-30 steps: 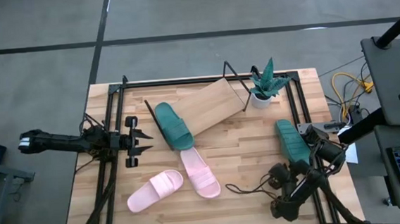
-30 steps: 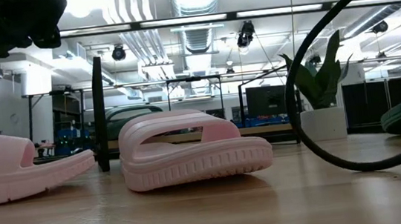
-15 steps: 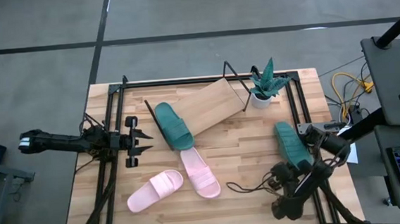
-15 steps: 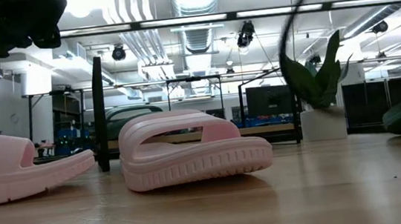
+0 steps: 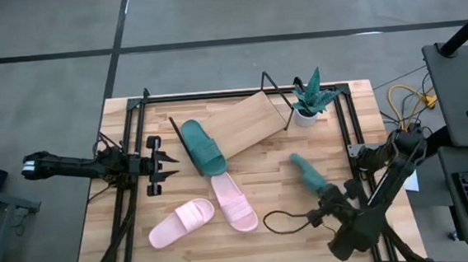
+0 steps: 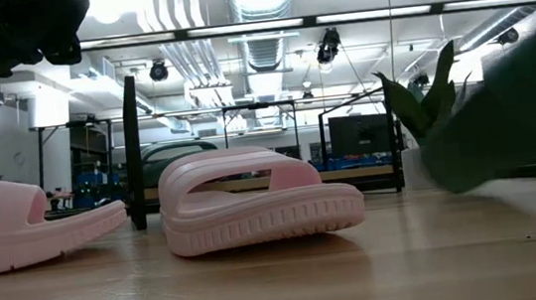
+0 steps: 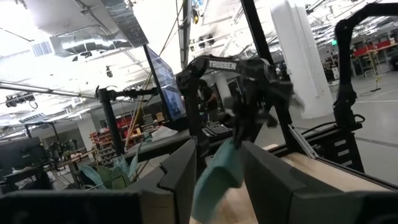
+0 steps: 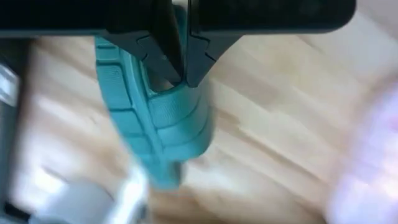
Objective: Pick and place slides into the shelf
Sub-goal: Put the green slide on the shelf
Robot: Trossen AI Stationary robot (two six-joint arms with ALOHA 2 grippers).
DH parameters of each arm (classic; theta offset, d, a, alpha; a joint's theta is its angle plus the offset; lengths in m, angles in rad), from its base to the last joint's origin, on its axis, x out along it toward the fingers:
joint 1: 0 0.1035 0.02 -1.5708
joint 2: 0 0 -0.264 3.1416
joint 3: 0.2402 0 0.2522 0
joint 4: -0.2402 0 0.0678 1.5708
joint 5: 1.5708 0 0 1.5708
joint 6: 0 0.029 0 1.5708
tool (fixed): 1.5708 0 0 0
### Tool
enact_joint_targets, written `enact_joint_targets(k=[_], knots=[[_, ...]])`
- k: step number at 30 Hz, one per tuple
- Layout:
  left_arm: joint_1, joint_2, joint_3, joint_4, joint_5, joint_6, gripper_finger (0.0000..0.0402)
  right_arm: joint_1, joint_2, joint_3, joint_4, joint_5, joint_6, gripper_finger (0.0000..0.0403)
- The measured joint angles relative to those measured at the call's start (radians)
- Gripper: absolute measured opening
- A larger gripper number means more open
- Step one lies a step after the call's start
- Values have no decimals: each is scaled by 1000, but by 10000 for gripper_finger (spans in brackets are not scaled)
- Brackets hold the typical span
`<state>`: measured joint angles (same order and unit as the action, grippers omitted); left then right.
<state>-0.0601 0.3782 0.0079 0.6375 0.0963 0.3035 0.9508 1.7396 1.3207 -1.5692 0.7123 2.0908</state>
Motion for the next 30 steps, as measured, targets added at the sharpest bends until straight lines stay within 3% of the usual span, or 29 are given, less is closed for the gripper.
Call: enact_joint_targets(k=[3, 12, 30], knots=[[0, -1, 0, 0, 0, 0, 114, 1, -30, 32, 1, 141, -28, 8], [0, -1, 0, 1, 0, 0, 114, -2, -42, 125, -3, 371, -184, 7], [0, 1, 0, 0, 0, 0, 114, -9, -40, 143, 5, 372, -325, 8]])
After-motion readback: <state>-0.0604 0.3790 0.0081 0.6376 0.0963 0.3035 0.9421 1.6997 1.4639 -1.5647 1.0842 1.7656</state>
